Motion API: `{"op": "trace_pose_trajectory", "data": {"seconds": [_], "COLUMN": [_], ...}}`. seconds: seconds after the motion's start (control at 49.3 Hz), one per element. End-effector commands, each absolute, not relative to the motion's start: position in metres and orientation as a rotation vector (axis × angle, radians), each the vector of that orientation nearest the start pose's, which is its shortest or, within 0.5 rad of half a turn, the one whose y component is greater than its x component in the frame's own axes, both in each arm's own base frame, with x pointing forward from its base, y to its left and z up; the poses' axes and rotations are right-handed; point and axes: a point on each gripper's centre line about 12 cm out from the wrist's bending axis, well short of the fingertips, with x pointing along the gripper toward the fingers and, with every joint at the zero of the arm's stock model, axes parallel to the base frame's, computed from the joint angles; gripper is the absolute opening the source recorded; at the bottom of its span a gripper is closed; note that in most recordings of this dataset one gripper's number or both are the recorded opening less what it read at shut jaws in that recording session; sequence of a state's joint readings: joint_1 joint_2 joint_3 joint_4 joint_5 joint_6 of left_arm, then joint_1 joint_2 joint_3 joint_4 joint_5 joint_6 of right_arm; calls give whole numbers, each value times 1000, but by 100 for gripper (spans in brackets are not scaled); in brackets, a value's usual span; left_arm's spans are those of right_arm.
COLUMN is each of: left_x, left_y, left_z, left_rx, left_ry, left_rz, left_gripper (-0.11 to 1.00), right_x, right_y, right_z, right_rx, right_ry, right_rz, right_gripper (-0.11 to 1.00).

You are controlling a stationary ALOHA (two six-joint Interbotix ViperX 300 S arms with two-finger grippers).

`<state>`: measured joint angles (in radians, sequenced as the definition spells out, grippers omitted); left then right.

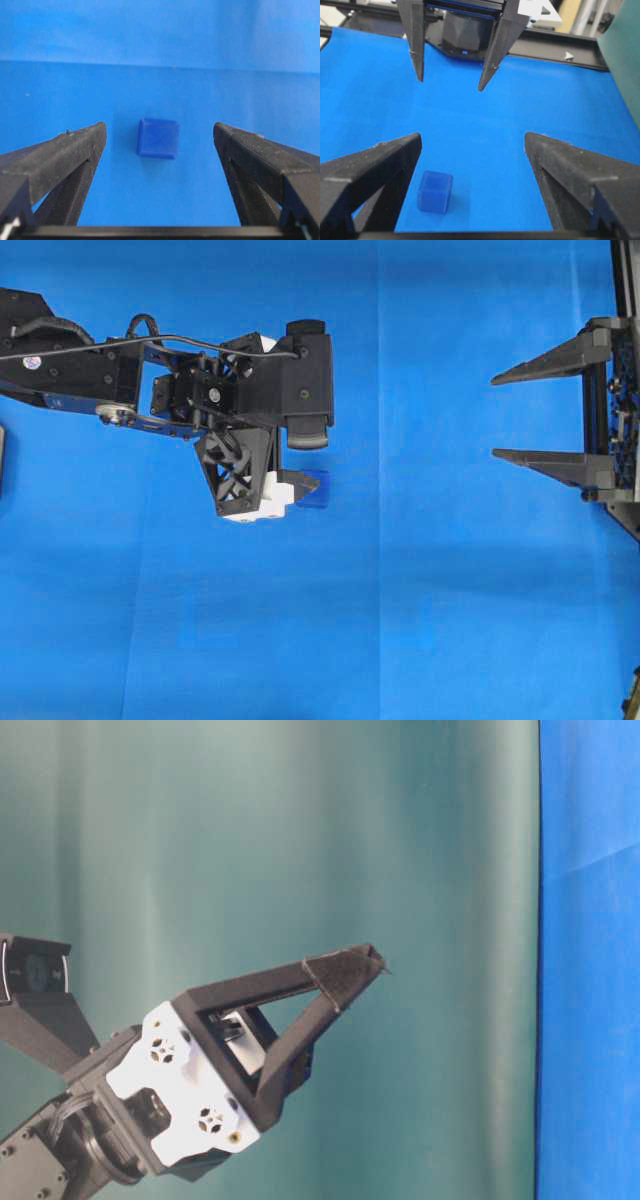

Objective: Handover the blue block to the right arm after grasping it with the left arm, then place it in the designated position.
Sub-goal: 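Move the open left gripper over the small blue cube, then lower and close the left gripper around the blue cube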

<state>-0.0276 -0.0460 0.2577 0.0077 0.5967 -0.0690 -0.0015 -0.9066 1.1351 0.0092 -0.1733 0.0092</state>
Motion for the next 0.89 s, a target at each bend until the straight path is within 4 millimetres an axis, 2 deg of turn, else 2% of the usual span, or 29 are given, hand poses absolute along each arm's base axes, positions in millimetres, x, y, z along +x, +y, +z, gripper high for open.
{"op": "trace_pose_trajectory", "data": {"seconds": [0.0,0.547,0.669,0.872], "left_x": [423,423,427,438], "left_y": [-12,-12,-13,-18], "left_z": [296,291,274,233], "left_rx": [-43,-46,-47,-39], "left_ry": [764,775,800,824], "left_rz": [-1,1,1,-10], "left_gripper": [91,91,91,91], "right_x": [214,214,215,217], "right_y": [-1,-1,-1,-1], "right_z": [296,294,293,290], "right_rx": [21,21,21,21], "right_ry": [26,34,38,46], "right_rz": [-7,-6,-6,-7], "right_gripper": [97,97,97,97]}}
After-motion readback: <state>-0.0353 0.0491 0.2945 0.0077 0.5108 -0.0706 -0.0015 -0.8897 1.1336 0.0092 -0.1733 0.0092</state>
